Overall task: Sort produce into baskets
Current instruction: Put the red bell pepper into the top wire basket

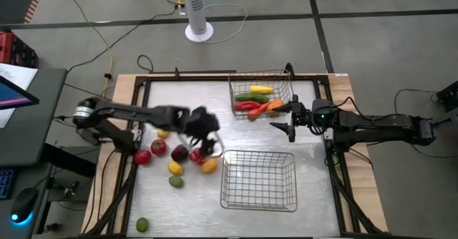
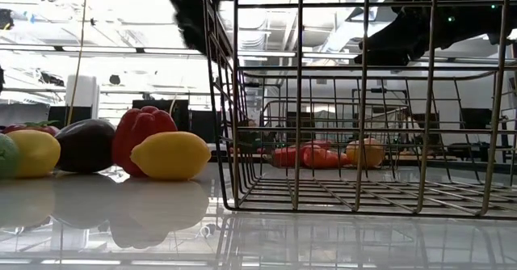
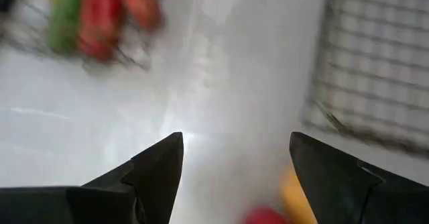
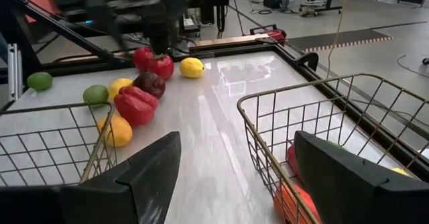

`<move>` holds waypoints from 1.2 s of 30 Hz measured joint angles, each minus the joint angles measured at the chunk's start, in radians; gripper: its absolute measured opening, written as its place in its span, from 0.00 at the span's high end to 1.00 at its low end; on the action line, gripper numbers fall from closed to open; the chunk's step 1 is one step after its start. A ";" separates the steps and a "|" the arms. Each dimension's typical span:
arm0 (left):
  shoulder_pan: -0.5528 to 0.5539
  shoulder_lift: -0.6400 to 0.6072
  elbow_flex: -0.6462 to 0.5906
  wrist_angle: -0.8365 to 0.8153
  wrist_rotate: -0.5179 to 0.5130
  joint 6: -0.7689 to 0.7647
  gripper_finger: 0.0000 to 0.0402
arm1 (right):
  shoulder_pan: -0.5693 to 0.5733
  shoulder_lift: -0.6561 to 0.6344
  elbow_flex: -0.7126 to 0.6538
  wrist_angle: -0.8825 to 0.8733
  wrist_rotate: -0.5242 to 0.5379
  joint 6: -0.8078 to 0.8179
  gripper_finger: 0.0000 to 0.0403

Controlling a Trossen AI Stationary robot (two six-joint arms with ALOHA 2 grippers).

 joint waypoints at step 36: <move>-0.323 0.257 -0.105 -0.188 -0.263 0.168 0.25 | 0.001 0.125 0.000 0.073 0.000 0.032 0.22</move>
